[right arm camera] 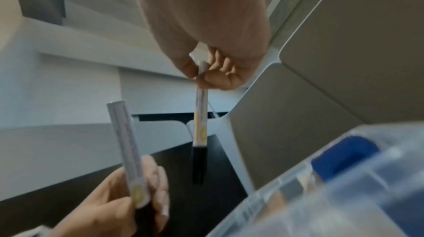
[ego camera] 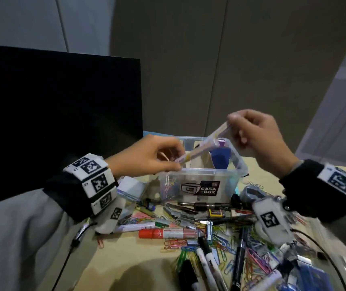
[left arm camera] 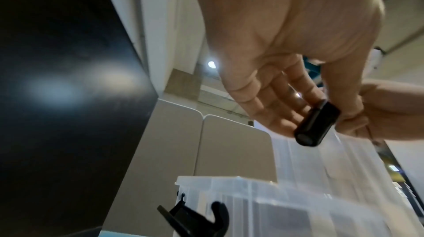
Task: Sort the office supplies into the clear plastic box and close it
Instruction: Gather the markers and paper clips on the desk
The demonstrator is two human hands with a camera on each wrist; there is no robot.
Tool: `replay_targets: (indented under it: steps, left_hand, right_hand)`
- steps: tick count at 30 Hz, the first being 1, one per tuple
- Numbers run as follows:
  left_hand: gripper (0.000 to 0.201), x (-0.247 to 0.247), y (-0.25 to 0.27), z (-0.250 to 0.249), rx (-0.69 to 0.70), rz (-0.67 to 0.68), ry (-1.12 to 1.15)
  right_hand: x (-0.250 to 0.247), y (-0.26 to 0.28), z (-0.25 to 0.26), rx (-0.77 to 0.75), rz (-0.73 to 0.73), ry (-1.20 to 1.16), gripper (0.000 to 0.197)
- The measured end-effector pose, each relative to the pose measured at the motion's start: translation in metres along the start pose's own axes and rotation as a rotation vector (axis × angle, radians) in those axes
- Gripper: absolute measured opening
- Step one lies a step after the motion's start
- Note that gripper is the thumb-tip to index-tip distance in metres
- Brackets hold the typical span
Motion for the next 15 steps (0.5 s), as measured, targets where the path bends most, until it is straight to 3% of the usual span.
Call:
replay_targets:
  steps: [5,9,15]
  left_hand:
    - [0.017,-0.014,-0.018,0.016,-0.091,-0.374,0.223]
    - [0.033,-0.001,-0.042,0.039,-0.213,-0.486,0.293]
    - [0.051,0.028,-0.061,0.053,-0.277,-0.498,0.161]
  right_hand:
    - [-0.014,-0.035,0.000,-0.165,-0.242,0.054,0.017]
    - [0.013,-0.047,-0.024,-0.117,-0.118,0.272,0.012]
    - [0.041,-0.051,-0.060,0.065,0.023,0.330,0.021]
Point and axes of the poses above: each hand's wrist, its own y-axis away from the middle knuckle, its own x-axis out of the palm, z = x × y, the point moved 3 cm from there along -y, towards the middle knuckle, and after that the axes turned 5 degrees about z, right-handed, at the moved point
